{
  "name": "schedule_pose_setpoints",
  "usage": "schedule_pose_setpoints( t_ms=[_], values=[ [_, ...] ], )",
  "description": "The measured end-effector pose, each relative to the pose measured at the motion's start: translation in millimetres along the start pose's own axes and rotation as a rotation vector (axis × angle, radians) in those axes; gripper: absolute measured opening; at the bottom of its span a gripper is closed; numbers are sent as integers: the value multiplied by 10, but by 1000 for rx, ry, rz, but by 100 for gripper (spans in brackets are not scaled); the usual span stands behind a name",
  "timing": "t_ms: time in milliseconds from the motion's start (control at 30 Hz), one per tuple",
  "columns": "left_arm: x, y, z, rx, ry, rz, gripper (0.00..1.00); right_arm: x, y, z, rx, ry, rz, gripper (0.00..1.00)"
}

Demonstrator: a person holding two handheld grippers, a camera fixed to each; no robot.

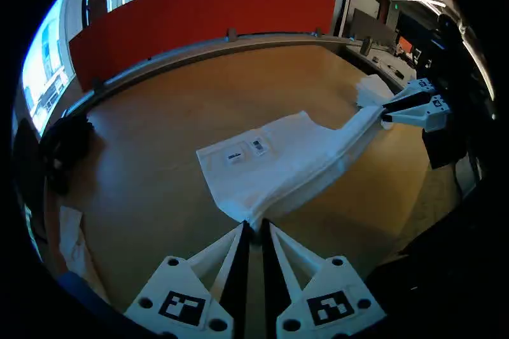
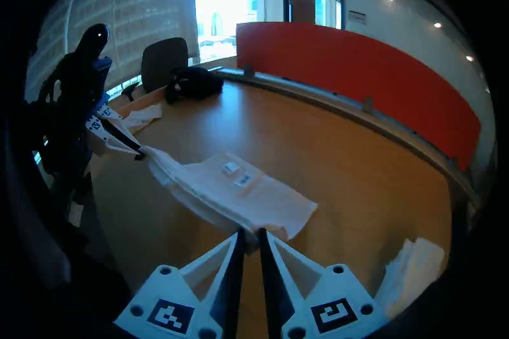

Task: Fold towel

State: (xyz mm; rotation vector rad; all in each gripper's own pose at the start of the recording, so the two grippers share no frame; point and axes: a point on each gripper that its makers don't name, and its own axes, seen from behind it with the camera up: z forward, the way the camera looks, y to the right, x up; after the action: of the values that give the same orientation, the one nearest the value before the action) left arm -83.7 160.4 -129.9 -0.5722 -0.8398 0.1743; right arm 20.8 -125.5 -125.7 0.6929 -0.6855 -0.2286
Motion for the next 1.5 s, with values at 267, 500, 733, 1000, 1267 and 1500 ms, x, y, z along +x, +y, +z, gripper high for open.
schedule_pose_setpoints(
  t_ms=[267,500,733,1000,1267,1500],
  values=[
    [-30,37,-32,-5,-5,-7,13,-10,-19,-34,3,-7,-1,17],
    [-1,-7,25,10,-4,4,13,11,3,-3,1,-11,-10,17],
    [52,-116,178,35,-14,10,13,-3,77,115,-8,-28,-19,17],
    [184,-205,369,61,-13,35,13,-45,224,271,-33,-47,-13,17],
    [202,-316,608,63,-34,33,13,-74,354,498,-44,-59,9,17],
    [250,-426,809,75,-43,34,13,-123,458,690,-53,-75,24,17]
  ],
)
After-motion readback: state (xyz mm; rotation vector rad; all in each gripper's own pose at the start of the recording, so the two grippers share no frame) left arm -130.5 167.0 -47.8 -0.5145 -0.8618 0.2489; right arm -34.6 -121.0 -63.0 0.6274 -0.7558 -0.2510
